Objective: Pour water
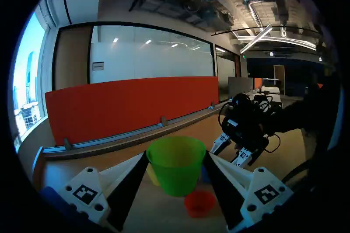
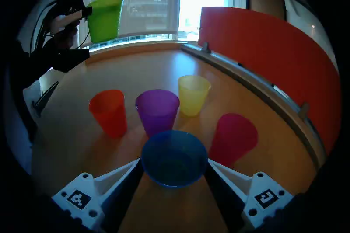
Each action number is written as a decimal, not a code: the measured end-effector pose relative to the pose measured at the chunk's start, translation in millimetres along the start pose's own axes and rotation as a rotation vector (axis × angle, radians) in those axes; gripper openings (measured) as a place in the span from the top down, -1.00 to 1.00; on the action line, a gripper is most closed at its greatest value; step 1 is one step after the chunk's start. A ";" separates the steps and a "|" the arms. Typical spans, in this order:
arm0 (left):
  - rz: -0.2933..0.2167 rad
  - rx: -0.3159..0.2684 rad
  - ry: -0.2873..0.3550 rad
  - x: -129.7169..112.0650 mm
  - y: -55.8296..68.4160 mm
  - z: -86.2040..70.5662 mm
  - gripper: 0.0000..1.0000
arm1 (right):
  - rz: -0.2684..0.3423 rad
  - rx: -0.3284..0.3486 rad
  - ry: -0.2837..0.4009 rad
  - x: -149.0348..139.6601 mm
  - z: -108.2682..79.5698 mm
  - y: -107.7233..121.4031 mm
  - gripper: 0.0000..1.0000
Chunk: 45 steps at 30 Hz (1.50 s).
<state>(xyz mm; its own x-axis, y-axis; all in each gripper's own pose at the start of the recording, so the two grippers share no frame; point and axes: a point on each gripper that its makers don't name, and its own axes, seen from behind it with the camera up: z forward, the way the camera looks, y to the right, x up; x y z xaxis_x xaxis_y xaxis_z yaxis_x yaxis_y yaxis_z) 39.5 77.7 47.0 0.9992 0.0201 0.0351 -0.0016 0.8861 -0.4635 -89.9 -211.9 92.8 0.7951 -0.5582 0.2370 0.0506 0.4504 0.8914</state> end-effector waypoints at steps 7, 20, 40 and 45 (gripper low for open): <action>-0.005 0.006 0.000 -2.5 -3.0 -0.6 -0.78 | 0.017 0.002 0.019 1.0 2.3 -2.1 -0.80; -0.014 0.002 -0.011 -8.9 -3.0 0.5 -0.78 | 0.073 -0.007 0.123 31.1 -10.9 -4.4 -0.79; -0.033 -0.022 -0.012 -12.1 4.3 6.1 -0.78 | 0.080 -0.054 0.324 116.6 -55.0 -1.1 -0.78; -0.028 -0.035 -0.025 -17.1 8.5 6.2 -0.78 | 0.080 -0.064 0.375 134.7 -62.1 -1.3 -0.79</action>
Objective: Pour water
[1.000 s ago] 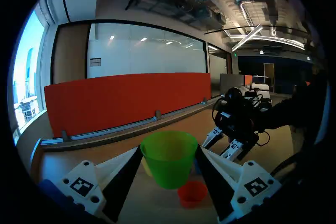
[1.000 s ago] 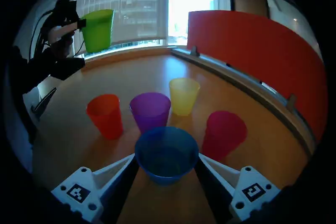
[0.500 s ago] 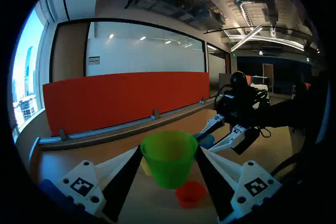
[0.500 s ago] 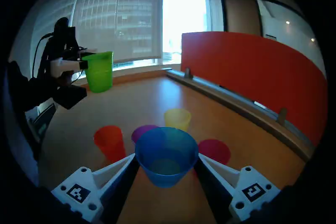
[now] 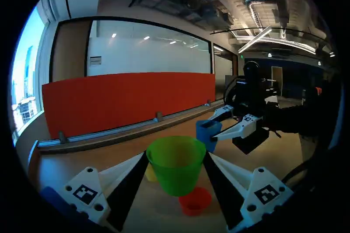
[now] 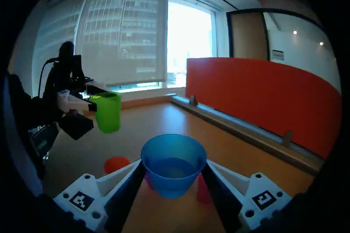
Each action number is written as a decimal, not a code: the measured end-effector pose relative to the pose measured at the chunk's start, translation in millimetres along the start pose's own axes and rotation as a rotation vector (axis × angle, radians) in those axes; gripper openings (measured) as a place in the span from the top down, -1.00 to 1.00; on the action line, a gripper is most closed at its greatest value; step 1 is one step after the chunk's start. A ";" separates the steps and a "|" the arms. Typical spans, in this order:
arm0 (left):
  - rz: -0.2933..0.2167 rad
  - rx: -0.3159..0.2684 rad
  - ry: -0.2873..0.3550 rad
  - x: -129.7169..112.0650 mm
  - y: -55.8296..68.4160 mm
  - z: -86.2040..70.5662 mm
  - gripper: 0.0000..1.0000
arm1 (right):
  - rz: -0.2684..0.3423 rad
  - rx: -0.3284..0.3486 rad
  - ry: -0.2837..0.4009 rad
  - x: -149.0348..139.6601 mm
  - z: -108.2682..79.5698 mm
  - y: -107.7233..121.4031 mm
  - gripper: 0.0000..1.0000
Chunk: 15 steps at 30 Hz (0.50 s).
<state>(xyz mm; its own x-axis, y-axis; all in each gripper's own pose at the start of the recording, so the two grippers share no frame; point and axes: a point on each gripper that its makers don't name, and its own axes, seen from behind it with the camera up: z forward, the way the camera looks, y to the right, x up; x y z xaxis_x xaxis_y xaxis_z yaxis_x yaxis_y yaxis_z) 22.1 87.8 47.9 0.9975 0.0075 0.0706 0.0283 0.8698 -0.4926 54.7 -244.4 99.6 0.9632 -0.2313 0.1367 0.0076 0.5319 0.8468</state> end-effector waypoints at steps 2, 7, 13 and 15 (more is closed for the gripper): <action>0.002 -0.004 -0.005 -1.2 1.7 0.5 -0.78 | -0.001 -0.003 0.019 8.0 -0.6 -1.1 -0.78; 0.004 -0.012 -0.001 -0.2 6.0 1.2 -0.78 | -0.011 -0.003 0.066 28.9 -2.5 -6.3 -0.78; -0.001 -0.020 0.003 0.8 10.1 1.5 -0.78 | -0.013 -0.006 0.117 49.4 -4.0 -10.7 -0.79; 0.000 -0.022 0.003 1.0 11.4 1.5 -0.78 | -0.012 -0.009 0.132 55.0 -4.9 -11.1 -0.79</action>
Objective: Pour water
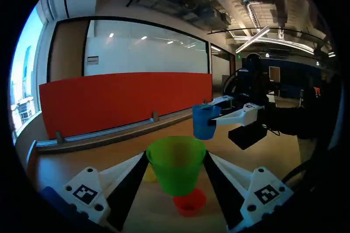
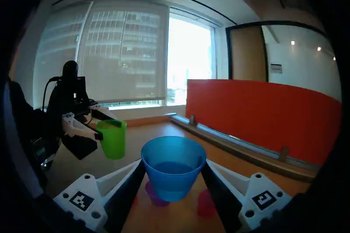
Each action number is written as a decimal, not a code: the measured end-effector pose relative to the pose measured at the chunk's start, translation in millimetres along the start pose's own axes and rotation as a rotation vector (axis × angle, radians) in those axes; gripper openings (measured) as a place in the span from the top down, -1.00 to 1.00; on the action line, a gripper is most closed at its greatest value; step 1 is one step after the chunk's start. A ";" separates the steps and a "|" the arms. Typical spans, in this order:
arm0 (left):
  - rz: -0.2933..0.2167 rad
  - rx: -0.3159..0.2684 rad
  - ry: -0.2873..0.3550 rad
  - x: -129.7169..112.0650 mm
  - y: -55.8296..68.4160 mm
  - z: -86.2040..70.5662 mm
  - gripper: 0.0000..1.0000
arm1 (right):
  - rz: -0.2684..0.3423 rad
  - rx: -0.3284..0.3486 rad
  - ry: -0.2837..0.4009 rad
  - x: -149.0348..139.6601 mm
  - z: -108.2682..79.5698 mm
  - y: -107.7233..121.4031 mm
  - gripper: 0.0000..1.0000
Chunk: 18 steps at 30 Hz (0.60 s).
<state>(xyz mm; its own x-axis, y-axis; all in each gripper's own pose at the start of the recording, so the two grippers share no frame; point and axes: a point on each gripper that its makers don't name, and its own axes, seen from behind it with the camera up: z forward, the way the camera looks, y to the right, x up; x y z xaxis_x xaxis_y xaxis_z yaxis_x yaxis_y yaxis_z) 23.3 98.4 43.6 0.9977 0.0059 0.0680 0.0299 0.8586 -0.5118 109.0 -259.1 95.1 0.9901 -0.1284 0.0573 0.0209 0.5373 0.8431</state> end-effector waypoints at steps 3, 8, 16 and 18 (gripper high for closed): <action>0.002 -0.005 0.000 0.4 2.3 0.4 -0.78 | 0.003 -0.007 0.024 8.7 -0.5 0.5 -0.80; 0.003 -0.015 0.001 0.4 6.4 1.1 -0.78 | 0.005 -0.015 0.056 20.2 -1.7 2.1 -0.80; -0.005 -0.022 0.013 2.0 8.9 2.2 -0.78 | -0.009 -0.016 0.077 31.8 -1.1 3.1 -0.80; -0.008 -0.021 0.019 3.0 8.6 2.7 -0.78 | -0.013 -0.014 0.080 33.9 -0.7 2.7 -0.80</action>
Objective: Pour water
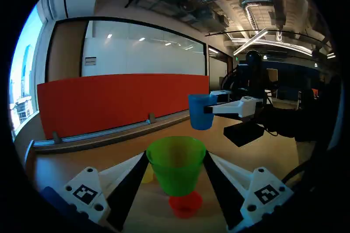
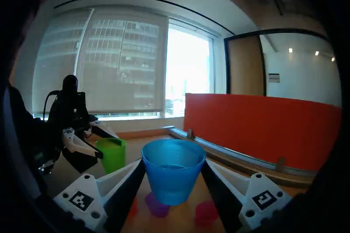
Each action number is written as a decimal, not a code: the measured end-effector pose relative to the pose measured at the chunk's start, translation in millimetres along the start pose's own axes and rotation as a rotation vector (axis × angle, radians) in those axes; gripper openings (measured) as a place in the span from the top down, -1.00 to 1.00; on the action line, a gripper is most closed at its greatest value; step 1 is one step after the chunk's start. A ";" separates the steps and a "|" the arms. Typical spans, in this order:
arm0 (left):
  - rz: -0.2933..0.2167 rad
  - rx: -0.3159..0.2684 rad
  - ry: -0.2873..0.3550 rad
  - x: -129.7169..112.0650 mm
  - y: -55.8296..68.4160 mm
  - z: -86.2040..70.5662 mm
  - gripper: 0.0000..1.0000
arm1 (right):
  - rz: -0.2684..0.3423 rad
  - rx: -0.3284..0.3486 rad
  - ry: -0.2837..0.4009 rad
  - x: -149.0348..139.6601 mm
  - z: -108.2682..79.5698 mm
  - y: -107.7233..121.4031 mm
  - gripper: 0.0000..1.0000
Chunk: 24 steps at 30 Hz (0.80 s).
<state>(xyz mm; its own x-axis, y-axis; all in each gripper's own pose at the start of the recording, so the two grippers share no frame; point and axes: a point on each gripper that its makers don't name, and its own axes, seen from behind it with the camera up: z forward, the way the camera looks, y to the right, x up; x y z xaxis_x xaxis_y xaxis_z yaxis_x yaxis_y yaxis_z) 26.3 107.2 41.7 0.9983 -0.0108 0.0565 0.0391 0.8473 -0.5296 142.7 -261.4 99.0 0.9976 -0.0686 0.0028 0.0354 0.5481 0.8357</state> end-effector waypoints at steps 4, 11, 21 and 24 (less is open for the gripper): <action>0.003 -0.004 0.011 0.9 1.0 0.5 -0.78 | -0.017 0.002 0.008 4.9 1.6 -0.5 -0.80; 0.013 -0.009 0.007 -3.3 4.8 2.9 -0.78 | -0.053 0.007 0.010 14.7 6.2 -5.3 -0.80; 0.028 -0.039 0.003 -9.7 16.1 4.4 -0.78 | -0.132 0.030 0.004 29.7 13.7 -17.7 -0.80; 0.029 -0.044 0.003 -10.8 18.1 4.6 -0.78 | -0.161 0.036 0.006 35.8 15.7 -21.2 -0.80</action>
<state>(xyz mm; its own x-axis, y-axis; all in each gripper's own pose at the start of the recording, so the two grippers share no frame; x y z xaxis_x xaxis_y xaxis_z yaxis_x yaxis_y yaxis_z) 16.0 125.1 35.4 0.9992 0.0119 0.0380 0.0118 0.8234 -0.5673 176.7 -288.5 90.0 0.9796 -0.1481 -0.1361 0.1930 0.5005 0.8439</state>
